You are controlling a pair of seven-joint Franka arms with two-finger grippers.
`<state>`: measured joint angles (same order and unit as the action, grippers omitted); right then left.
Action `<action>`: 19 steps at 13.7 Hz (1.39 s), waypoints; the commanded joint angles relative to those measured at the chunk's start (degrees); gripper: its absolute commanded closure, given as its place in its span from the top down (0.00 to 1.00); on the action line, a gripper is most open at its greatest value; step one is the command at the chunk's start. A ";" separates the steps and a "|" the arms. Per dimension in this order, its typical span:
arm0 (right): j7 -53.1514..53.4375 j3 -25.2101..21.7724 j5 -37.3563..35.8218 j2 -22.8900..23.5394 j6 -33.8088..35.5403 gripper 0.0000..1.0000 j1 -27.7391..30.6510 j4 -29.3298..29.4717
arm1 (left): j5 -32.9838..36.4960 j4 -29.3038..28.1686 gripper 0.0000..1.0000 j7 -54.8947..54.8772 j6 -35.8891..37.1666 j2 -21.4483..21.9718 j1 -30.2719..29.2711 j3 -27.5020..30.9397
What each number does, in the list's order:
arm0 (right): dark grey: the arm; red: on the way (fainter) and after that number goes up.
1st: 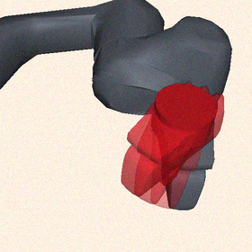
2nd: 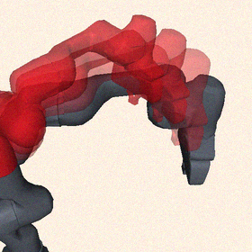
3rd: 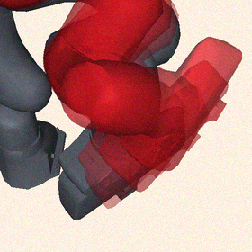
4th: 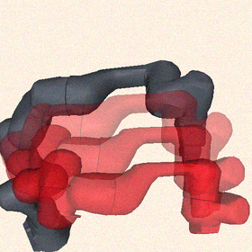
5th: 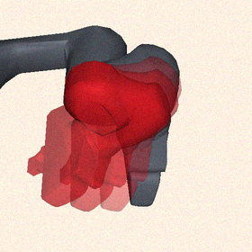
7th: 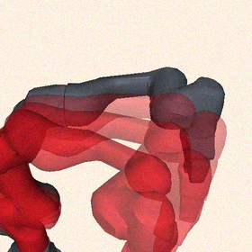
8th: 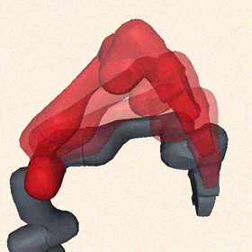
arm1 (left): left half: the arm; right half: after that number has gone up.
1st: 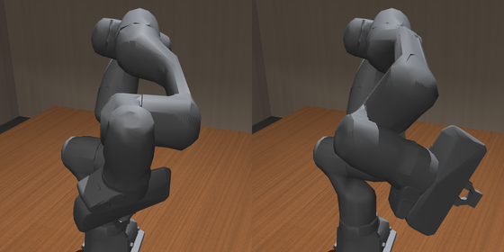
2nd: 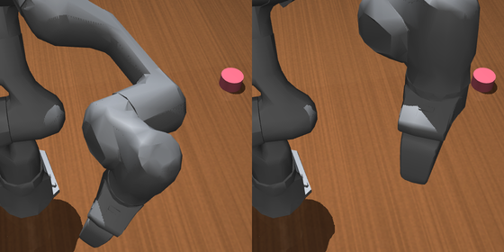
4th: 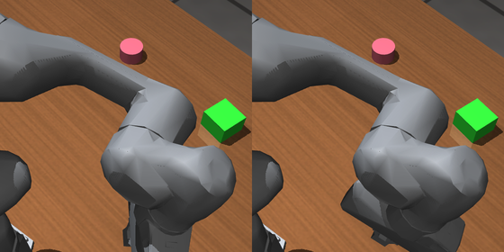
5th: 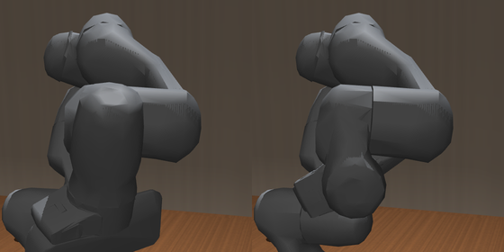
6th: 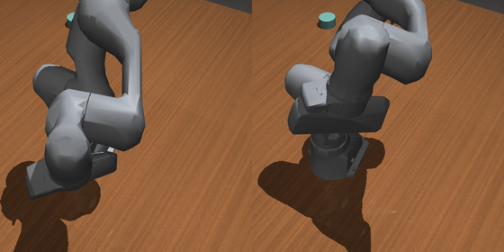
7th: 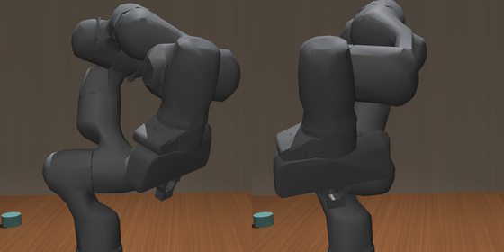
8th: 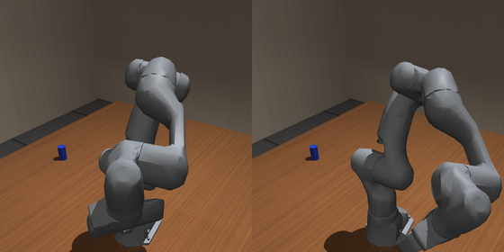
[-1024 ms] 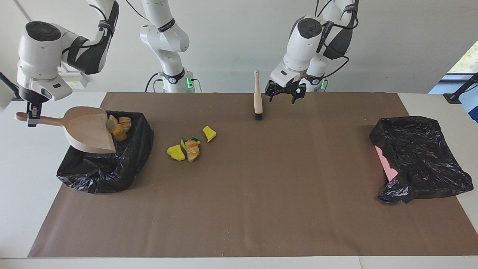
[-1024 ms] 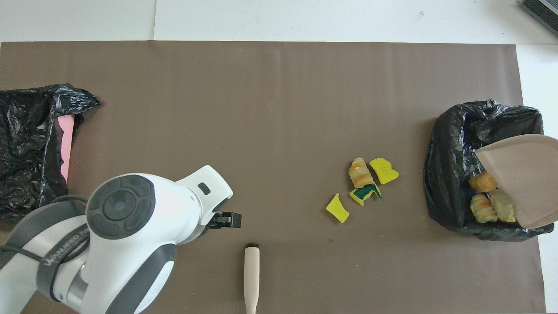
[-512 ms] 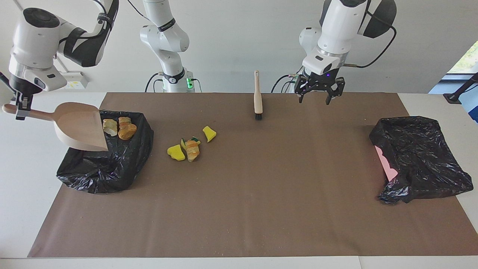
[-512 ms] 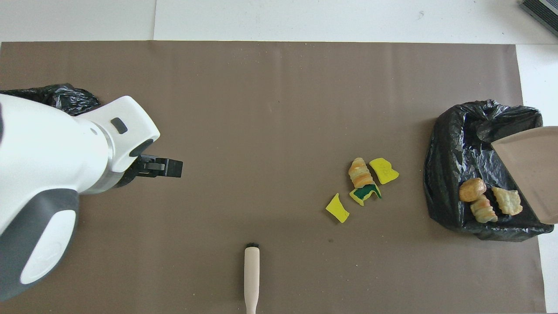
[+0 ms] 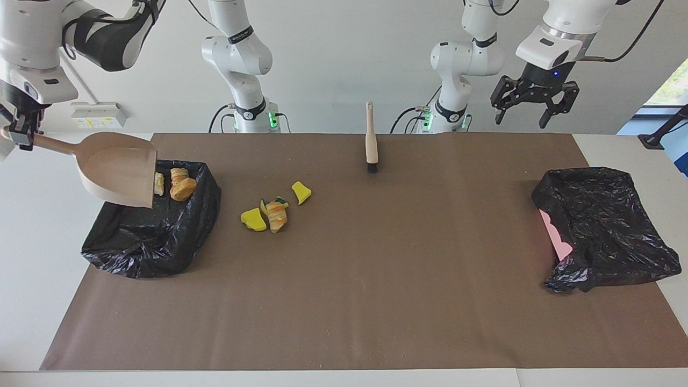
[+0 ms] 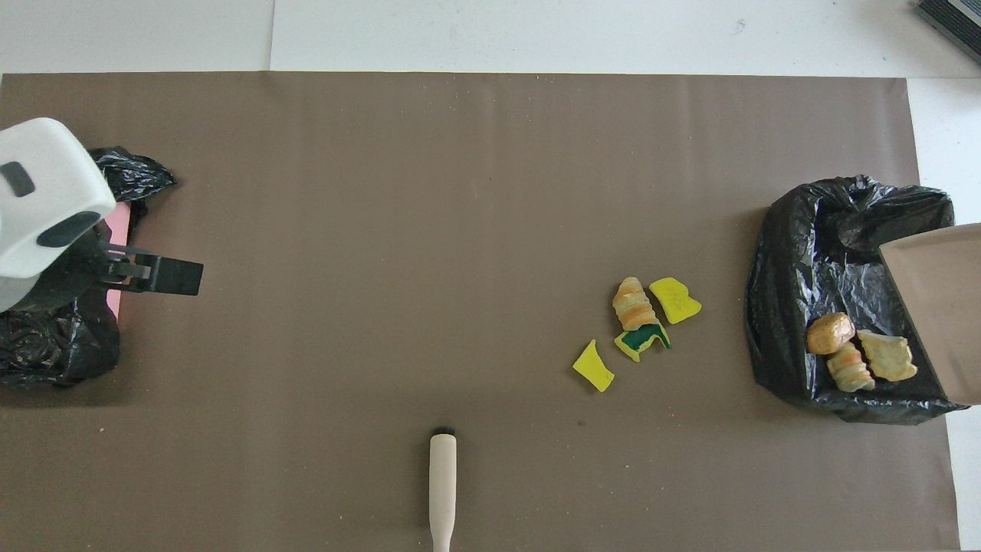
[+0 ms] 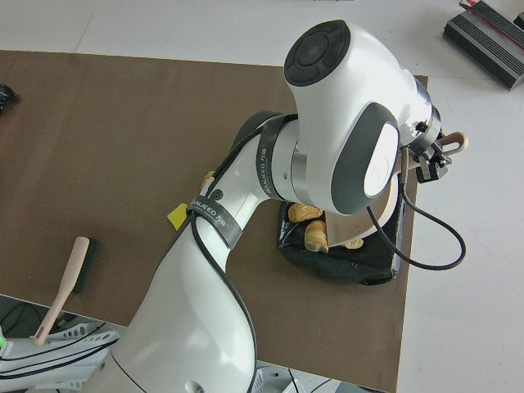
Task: Sweep and dump trash in bin
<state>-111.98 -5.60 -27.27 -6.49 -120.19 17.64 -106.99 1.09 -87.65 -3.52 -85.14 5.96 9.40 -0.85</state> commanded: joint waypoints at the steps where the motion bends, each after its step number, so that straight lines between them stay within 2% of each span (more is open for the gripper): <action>1: 8.94 1.11 4.58 -0.28 3.64 0.00 -0.58 0.47 | 0.75 6.95 1.00 -6.65 5.24 -3.40 -3.07 -0.46; 5: 26.25 5.06 8.37 -0.19 6.80 0.00 -1.38 0.65 | 0.75 8.20 1.00 -7.38 6.30 -4.20 -4.22 -0.46; 8: 44.76 12.34 9.96 -0.10 11.10 0.00 -1.38 0.47 | 0.75 8.46 1.00 -7.38 7.44 -4.55 -5.62 -0.46; 11: 62.19 18.15 15.65 1.04 12.87 0.00 -2.60 -0.84 | 0.67 8.37 1.00 -7.38 6.92 -4.73 -5.71 -0.55; 16: 89.18 18.34 18.73 6.39 13.05 0.00 -15.25 -0.94 | 0.84 5.66 1.00 -7.03 6.92 -2.19 -5.71 -0.64; 19: 106.39 18.43 19.45 10.08 11.91 0.00 -22.89 0.46 | 0.84 5.30 1.00 -6.94 6.48 -2.18 -5.80 -0.55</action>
<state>-14.59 13.01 -9.28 1.37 -107.95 -1.79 -108.32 1.09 -81.35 -10.13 -79.02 2.77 4.51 -0.82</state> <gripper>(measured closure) 0.674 0.000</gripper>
